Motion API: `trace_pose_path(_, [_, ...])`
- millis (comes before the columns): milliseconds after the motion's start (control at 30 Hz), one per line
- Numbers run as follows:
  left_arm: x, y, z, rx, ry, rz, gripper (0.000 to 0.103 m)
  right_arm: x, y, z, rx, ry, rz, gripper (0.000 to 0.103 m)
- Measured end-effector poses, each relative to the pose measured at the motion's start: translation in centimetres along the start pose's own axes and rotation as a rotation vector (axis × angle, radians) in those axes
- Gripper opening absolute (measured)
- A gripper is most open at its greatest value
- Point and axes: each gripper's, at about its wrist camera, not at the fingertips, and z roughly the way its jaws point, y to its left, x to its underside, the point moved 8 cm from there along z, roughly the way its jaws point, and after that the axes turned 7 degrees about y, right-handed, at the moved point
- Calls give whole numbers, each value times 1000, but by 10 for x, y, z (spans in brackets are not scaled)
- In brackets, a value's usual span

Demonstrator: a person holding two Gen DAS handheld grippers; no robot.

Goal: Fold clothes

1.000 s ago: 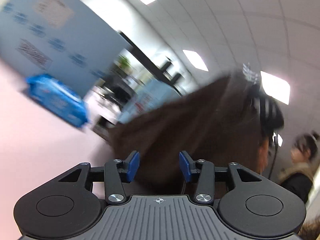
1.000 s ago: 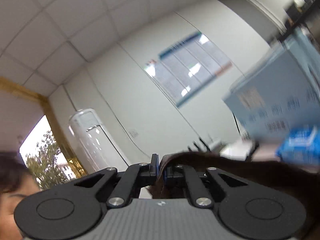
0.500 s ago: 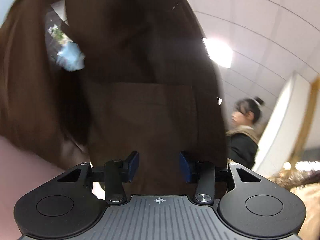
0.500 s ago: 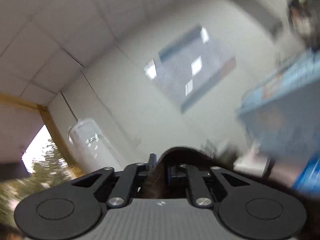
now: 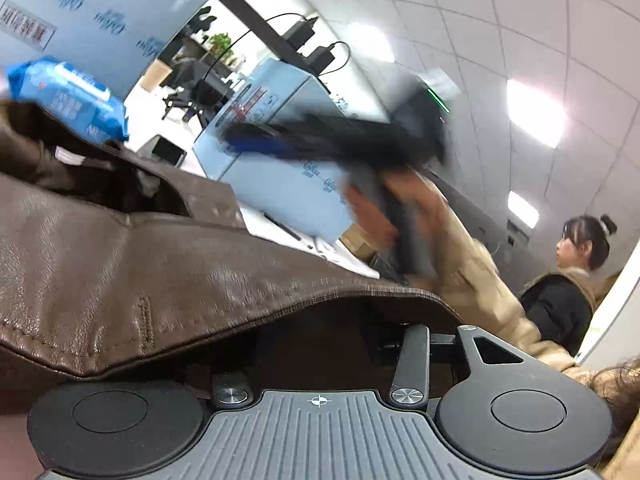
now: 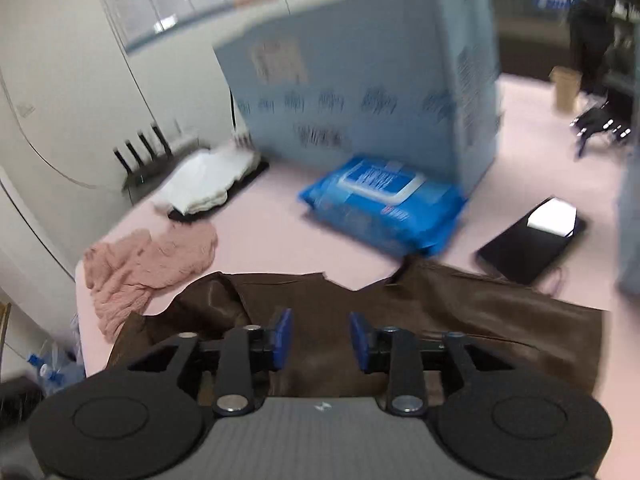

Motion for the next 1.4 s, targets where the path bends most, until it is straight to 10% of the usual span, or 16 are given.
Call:
trace_pose_path(267, [-35,6,18,-10,-91,-80,44,149,33,-128,24,-291,6,92])
trace_pose_path(567, [-66,46,54,-193,-116,-221,45,151,39,-79,50,-283,89,92])
trace_pose_path(733, [-68,42,25,-245,-128,-110,46,149,6,-21,59,-133,268,28])
trace_pose_path(800, [-77,52,-2,-340,-190,-99,52,154,-9,-12,-28,-100,389,24])
trace_pose_path(867, [-87,65,-13,-383,-225,-114,54,156,-18,-15,-61,-107,456,31])
trace_pose_path(933, [-98,83,-16,-442,-238,-128,55,156,-16,-21,-52,-127,450,66])
trace_pose_path(1067, [-105,114,4,-528,-200,-150,54,153,8,-32,3,-147,327,80])
trace_pose_path(1100, [-103,119,8,-555,-185,-144,54,152,14,-27,25,-132,304,78])
trace_pose_path(1233, [-85,112,9,-645,-93,6,42,137,19,-9,19,-136,301,16])
trace_pose_path(1300, [-76,97,-8,-644,-78,103,15,130,12,-21,-41,-209,338,10])
trace_pose_path(1400, [-71,80,-44,-609,-107,150,11,118,-1,-46,-163,-323,417,8])
